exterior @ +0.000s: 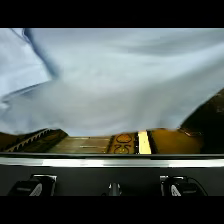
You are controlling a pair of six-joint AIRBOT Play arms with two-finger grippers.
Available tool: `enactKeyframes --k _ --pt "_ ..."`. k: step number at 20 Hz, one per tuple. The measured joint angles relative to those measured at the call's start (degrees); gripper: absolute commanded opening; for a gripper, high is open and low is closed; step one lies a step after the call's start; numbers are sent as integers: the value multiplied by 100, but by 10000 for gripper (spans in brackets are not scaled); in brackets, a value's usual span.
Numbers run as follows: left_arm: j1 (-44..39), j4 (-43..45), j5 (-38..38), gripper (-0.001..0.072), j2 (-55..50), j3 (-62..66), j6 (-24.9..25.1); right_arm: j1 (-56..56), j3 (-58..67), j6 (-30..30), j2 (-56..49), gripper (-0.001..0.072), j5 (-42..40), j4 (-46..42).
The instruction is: Fold the shirts.
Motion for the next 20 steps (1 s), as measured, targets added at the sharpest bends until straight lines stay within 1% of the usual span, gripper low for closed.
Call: enactKeyframes --k 2,5,9,12,15,17,20 --pt "0 79 -323 27 -162 15 2 -9 13 -61 -109 17 186 -131" --pt "-2 164 -798 27 -584 33 203 -9 24 -120 -492 18 693 -260" --pt "-2 210 -1523 27 -1768 20 686 -9 -33 -160 -1687 18 1620 -271" --pt "-13 214 -2061 27 -3021 0 881 -11 -116 -160 -2953 18 1902 -247" --pt "-17 216 -2201 27 -4288 2 966 -11 -144 -111 -4210 18 1639 -151" --pt "-17 212 -2175 27 -4962 -4 1008 -11 -146 44 -4806 18 1220 -92" --pt "-11 216 -1781 27 -5689 -4 1069 -11 -151 267 -5383 18 409 -50"
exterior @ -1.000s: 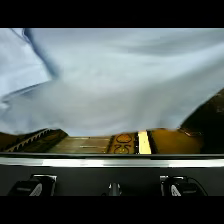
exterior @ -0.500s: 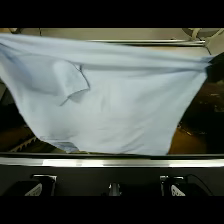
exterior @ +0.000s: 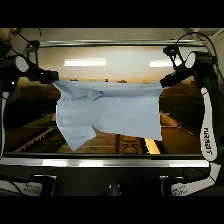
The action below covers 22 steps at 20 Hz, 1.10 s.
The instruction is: Fold the shirts.
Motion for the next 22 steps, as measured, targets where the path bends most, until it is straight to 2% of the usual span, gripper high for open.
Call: enactKeyframes --k 2,6,7,8,9,11,12,13,14,18,22 --pt "0 -4 442 27 -264 7 -4 0 -4 195 -225 18 -575 24" --pt "0 -11 1104 35 -647 9 -439 0 -4 667 -535 28 -1340 94" --pt "0 -59 1088 172 -758 4 -560 -2 -2 745 -608 168 -1368 168" --pt "-11 -133 1019 464 -846 2 -649 -2 -4 804 -680 450 -1305 280" --pt "-11 -234 892 592 -909 15 -710 -4 11 837 -723 550 -1167 404" --pt "22 -286 348 590 -988 162 -656 -63 131 662 -710 512 -780 590" --pt "87 -262 -28 586 -997 269 -516 -127 177 448 -667 437 -442 573" --pt "199 -195 -522 482 -986 356 -304 -225 219 219 -597 345 -26 433" --pt "328 -173 -977 384 -942 376 -122 -350 236 59 -533 294 448 280" --pt "1073 -826 -2111 395 -387 -570 295 -933 -433 -404 -267 283 2299 275" --pt "1563 -1572 -2094 396 302 -2476 831 -1147 -1908 -629 332 244 2524 719"
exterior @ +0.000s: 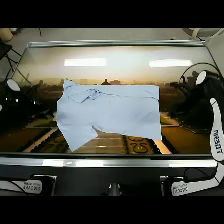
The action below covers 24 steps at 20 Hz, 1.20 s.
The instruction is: Fold the shirts.
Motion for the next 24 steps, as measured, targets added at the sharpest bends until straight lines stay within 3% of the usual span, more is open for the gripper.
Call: enactKeyframes --k 1,2,6,7,8,9,10,12,14,15,22,24 --pt "48 -122 125 409 98 -334 136 -11 -280 -39 142 244 -61 109" --pt "74 -289 284 479 160 -616 269 -24 -490 -66 258 244 -83 221" --pt "149 -739 839 479 219 -1152 540 -66 -866 -186 520 248 -179 354" --pt "149 -831 938 479 219 -1204 570 -63 -907 -197 555 315 -186 376" --pt "151 -905 1102 479 214 -1246 595 -68 -949 -208 579 458 -210 378" --pt "146 -957 1202 467 192 -1272 610 -72 -1001 -212 597 466 -249 378" --pt "120 -994 1266 427 166 -1296 627 -76 -1080 -212 612 465 -249 382" --pt "72 -1082 1394 246 107 -1320 643 -74 -1307 -212 629 465 -282 415" --pt "46 -1108 1515 119 59 -1335 638 -74 -1665 -214 704 470 -356 516" --pt "33 -1121 1561 26 46 -1342 632 -74 -1897 -225 780 504 -466 592" --pt "7 -1117 1569 28 52 -1344 614 -74 -3226 -240 1154 494 -1550 1342" --pt "9 -1119 1539 28 103 -1344 612 -76 -3390 -227 1187 442 -1731 1587"
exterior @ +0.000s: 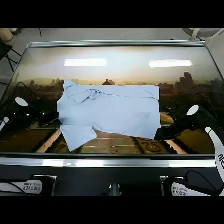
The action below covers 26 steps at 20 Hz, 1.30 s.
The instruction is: Fold the shirts.
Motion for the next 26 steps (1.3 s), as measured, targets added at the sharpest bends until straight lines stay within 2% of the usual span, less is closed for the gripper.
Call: enactKeyframes --k 1,2,3,4,9,12,15,19,22,26 --pt "0 -2 -15 28 28 0 11 11 -68 31 11 343 -168 116" --pt "0 -28 -50 28 59 0 81 33 -105 44 7 293 -354 203" --pt "0 -48 -83 28 90 0 138 46 -142 68 4 120 -457 208" --pt "0 -68 -118 28 118 2 188 76 -170 76 20 17 -616 197" --pt "-2 -107 -254 24 455 170 315 155 9 46 136 14 -1102 140" --pt "-2 -122 -258 27 1182 901 343 168 879 -118 789 15 -973 101" --pt "-2 -278 0 27 2267 2389 92 168 2522 -164 1731 15 -1213 -289" --pt "0 -313 940 25 3663 4291 -210 164 4769 79 2959 14 -1521 -1231" --pt "4 -66 1248 25 4446 4953 -662 164 5547 229 3587 15 -1401 -1775" --pt "9 190 986 25 4874 5228 -1126 164 5906 302 3963 15 -1115 -2087"
